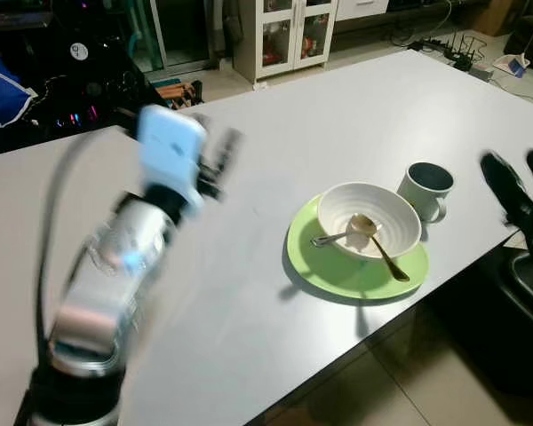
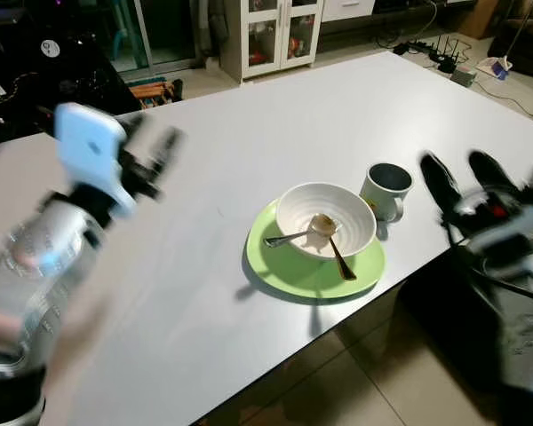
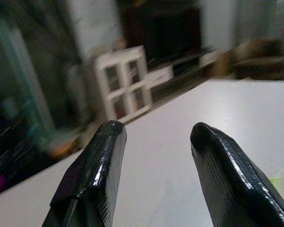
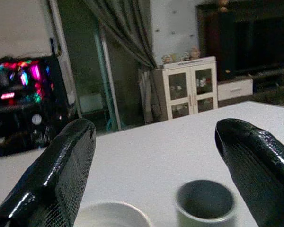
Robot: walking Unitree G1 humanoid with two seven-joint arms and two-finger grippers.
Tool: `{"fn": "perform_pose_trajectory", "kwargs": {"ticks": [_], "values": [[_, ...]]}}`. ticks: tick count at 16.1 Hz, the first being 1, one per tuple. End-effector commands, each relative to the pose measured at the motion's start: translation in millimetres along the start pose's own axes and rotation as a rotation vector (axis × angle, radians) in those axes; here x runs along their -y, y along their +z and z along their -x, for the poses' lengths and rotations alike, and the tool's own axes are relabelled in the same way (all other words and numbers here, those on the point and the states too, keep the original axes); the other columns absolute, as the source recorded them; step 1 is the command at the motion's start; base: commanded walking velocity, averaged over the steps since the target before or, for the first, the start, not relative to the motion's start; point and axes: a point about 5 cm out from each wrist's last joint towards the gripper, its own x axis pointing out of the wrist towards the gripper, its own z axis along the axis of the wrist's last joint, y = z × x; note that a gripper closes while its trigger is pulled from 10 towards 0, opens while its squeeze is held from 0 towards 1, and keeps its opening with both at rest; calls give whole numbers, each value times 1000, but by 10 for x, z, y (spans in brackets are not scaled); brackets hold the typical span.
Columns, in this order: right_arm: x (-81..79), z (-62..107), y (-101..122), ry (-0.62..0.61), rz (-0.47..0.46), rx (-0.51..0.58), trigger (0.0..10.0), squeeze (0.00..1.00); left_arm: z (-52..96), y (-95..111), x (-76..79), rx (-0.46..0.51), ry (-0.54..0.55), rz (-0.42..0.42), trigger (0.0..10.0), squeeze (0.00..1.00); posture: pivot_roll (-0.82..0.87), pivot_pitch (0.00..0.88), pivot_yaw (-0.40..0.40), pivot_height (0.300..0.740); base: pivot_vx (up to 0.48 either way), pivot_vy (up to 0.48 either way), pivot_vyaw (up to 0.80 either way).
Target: Setting the table
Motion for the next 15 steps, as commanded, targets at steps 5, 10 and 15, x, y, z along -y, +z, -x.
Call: {"fn": "perform_pose_trajectory", "kwargs": {"ticks": [5, 10, 15], "values": [[-778, -372, 127, -119, -71, 47, 10000, 0, 23, -117, -100, -27, 84, -85, 10000, 0, 2, 0, 15, 740, 0, 0, 0], [-1113, -461, 35, -134, -24, -94, 10000, 0, 87, -225, 1, -79, 127, -46, 10000, 0, 6, 0, -19, 740, 0, 0, 0], [-1182, -483, 20, -113, -24, -102, 10000, 0, 78, -200, 2, -73, 102, -59, 10000, 0, 22, 0, -19, 740, 0, 0, 0]]}}
